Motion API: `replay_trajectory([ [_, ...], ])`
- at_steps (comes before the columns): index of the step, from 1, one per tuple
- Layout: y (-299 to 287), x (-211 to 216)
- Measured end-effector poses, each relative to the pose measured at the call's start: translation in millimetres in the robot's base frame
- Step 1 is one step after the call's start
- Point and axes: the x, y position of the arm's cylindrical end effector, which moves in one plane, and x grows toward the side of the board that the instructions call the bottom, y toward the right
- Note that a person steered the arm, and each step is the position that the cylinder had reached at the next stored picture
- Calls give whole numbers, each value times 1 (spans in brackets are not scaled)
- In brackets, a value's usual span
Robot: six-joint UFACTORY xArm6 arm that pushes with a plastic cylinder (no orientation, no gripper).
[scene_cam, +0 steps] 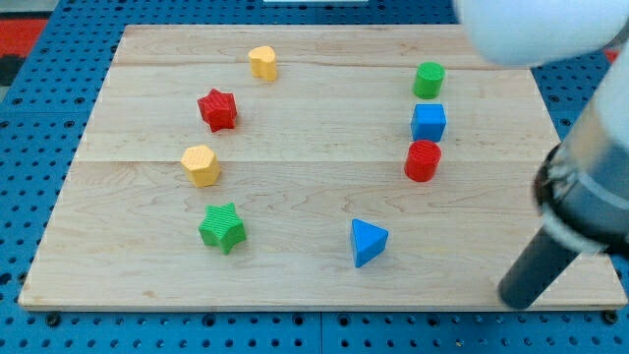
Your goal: Push green star slightly towards down
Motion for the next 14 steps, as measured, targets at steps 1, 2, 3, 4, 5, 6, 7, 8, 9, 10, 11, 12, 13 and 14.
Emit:
replay_trajectory([
  [1, -49, 1],
  [2, -186, 0],
  [3, -312, -20],
  [4, -313, -49],
  [5, -305, -51],
  [6, -262, -51],
  [7, -250, -51],
  [8, -311, -26],
  [9, -369, -30],
  [10, -334, -49],
  [11, -288, -58],
  [12, -261, -64],
  [13, -240, -57],
  [14, -214, -11],
])
